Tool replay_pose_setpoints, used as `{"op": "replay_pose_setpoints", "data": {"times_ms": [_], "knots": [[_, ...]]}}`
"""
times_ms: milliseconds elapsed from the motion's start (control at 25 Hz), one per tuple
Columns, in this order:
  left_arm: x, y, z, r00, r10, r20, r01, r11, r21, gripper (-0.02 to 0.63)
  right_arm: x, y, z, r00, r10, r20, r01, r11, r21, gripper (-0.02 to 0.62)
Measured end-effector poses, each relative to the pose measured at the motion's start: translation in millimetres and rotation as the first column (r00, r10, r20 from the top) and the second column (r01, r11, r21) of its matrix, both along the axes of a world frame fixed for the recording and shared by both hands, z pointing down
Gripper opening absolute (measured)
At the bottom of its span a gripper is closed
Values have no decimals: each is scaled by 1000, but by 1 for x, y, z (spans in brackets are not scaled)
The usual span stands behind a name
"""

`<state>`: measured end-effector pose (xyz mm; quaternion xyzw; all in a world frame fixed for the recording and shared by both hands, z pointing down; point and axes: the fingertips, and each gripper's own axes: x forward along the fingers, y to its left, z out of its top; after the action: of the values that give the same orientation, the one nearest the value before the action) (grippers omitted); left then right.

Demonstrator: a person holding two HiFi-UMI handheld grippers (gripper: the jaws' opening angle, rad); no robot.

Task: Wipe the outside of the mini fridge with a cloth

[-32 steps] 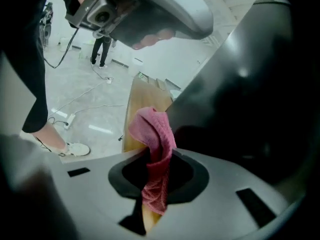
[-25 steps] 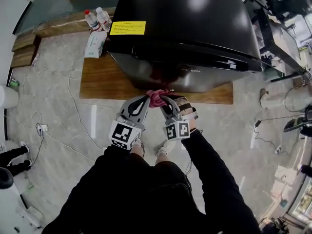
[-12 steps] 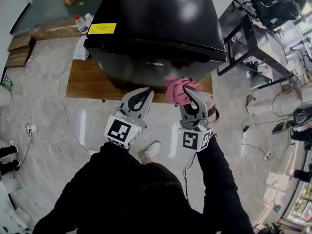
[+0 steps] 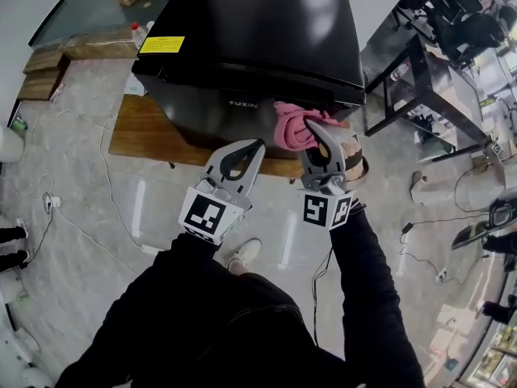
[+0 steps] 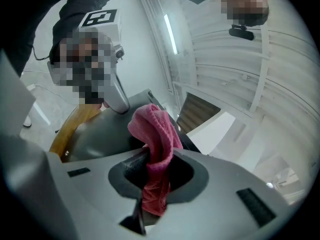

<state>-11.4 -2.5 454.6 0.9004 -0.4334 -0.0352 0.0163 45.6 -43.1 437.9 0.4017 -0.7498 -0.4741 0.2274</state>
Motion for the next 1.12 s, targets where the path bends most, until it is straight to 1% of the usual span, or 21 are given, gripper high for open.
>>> {"op": "replay_pose_setpoints", "data": {"times_ms": [200, 440, 600, 800, 1000, 1120], "knots": [[1, -2, 22, 999, -31, 11, 31, 999, -24, 6, -3, 1, 39, 999, -41, -23, 39, 998, -56, 67], [3, -7, 65, 998, -35, 45, 39, 996, -77, 6, -3, -1, 102, 996, -70, -56, 59, 984, -168, 67], [8, -15, 100, 997, -35, 73, 44, 991, -126, 6, 1, -5, 151, 992, -89, -88, 64, 965, -253, 67], [11, -21, 143, 995, -9, 101, 29, 980, -198, 6, 2, -6, 222, 979, -119, -164, 54, 934, -354, 66], [12, -26, 174, 993, 4, 120, 26, 967, -253, 6, 3, -9, 280, 963, -138, -233, 34, 916, -400, 66], [11, -24, 190, 994, 0, 112, 33, 956, -293, 6, 2, -8, 312, 953, -152, -263, 18, 893, -450, 66]]}}
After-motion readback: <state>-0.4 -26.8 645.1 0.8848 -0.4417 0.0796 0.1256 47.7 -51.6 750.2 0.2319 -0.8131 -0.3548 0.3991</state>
